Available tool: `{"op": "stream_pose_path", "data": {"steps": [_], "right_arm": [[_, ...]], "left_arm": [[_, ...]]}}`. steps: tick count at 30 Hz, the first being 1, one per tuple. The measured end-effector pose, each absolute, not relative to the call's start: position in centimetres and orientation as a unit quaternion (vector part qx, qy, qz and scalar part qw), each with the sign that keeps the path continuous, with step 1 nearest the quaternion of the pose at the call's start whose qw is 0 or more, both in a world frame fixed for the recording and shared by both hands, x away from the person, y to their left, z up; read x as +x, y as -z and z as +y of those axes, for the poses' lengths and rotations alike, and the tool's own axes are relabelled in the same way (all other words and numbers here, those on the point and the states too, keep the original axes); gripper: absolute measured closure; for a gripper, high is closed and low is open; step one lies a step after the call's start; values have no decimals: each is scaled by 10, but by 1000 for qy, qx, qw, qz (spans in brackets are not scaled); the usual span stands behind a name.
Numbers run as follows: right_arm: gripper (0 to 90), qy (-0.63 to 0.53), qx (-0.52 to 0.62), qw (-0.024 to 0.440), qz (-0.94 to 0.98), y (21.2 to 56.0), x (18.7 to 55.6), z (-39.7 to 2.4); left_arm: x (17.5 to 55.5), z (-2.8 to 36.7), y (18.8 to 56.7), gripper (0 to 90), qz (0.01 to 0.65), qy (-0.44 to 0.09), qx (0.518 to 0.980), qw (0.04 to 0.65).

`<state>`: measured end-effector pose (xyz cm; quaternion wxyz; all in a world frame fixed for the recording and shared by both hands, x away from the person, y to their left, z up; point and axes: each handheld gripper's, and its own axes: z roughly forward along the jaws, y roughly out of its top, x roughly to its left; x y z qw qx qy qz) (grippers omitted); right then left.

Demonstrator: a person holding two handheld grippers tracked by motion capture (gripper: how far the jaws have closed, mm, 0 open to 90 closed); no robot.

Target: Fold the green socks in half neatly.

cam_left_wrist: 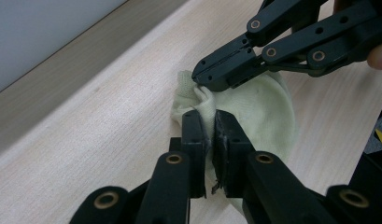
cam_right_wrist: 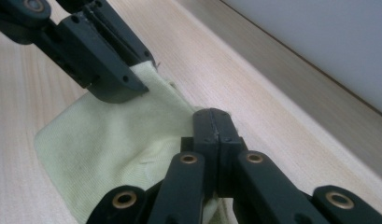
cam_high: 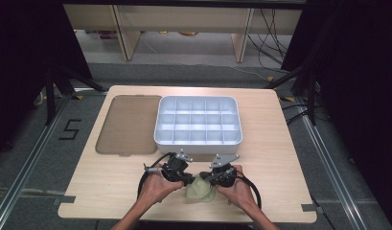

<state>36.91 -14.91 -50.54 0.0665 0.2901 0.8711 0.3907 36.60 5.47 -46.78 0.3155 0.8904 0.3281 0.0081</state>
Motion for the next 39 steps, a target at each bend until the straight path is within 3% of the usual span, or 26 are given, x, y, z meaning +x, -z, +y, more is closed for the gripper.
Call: {"op": "stream_pose_path", "data": {"steps": [9,16,19,39], "right_arm": [[900,-412,312,24,856,510,367,-138],[864,-434,320,30,842,505,366,-142],[887,-431,305,64,846,492,359,-157],[900,-395,310,24,865,509,352,-167]], "left_arm": [[368,65,463,824,329,-11,891,312],[367,68,462,825,329,-12,891,313],[367,69,462,825,329,-16,891,312],[358,40,467,815,325,-4,881,342]]}}
